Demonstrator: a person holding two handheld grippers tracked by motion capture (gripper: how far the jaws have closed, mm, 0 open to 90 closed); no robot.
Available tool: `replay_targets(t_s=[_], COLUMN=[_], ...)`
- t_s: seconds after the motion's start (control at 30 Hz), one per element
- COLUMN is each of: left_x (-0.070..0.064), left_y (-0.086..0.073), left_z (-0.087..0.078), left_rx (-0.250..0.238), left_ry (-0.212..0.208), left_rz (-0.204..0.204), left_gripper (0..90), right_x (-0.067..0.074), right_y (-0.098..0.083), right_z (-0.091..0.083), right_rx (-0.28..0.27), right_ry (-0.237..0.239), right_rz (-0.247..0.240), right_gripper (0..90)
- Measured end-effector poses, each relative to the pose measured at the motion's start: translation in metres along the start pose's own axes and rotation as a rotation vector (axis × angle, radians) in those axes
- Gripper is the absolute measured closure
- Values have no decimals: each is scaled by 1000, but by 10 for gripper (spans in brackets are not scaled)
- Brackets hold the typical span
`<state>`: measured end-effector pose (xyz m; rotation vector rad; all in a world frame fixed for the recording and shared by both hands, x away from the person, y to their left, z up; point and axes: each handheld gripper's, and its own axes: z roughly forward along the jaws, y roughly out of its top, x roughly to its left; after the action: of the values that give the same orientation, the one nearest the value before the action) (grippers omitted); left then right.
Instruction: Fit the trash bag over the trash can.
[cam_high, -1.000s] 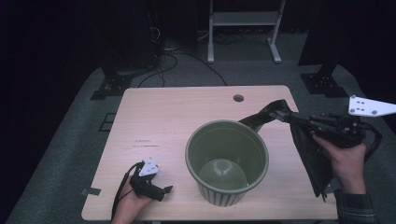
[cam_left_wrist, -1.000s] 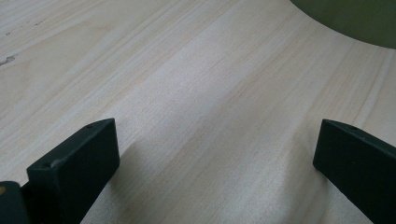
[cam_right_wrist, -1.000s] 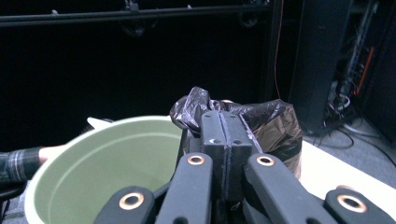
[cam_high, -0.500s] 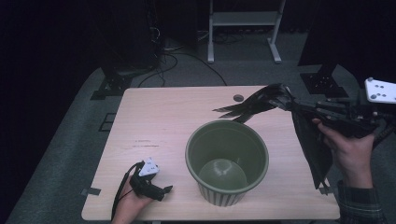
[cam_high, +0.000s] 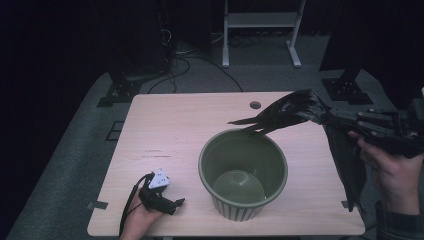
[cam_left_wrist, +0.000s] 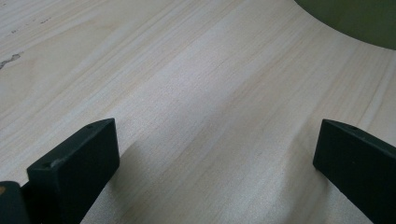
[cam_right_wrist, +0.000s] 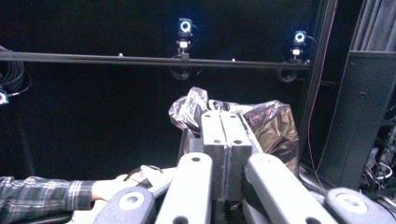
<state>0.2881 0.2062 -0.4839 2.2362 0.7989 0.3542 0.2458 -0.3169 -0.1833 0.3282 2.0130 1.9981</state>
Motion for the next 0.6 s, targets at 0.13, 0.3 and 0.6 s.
replay_targets(t_s=[0.13,0.3,0.6], left_x=[0,0,0], left_y=[0,0,0], left_z=[0,0,0], left_rx=[0,-1,0], left_ry=[3,4,4], left_rz=[-5,-5,-6], left_gripper=[0,0,0], right_x=[7,11,24], right_y=[5,-4,-20], right_z=[-4,-5,-2], right_rx=[-12,-15,9], right_ry=[16,49,80], right_rz=[-6,17,28], right_gripper=[898,898,896])
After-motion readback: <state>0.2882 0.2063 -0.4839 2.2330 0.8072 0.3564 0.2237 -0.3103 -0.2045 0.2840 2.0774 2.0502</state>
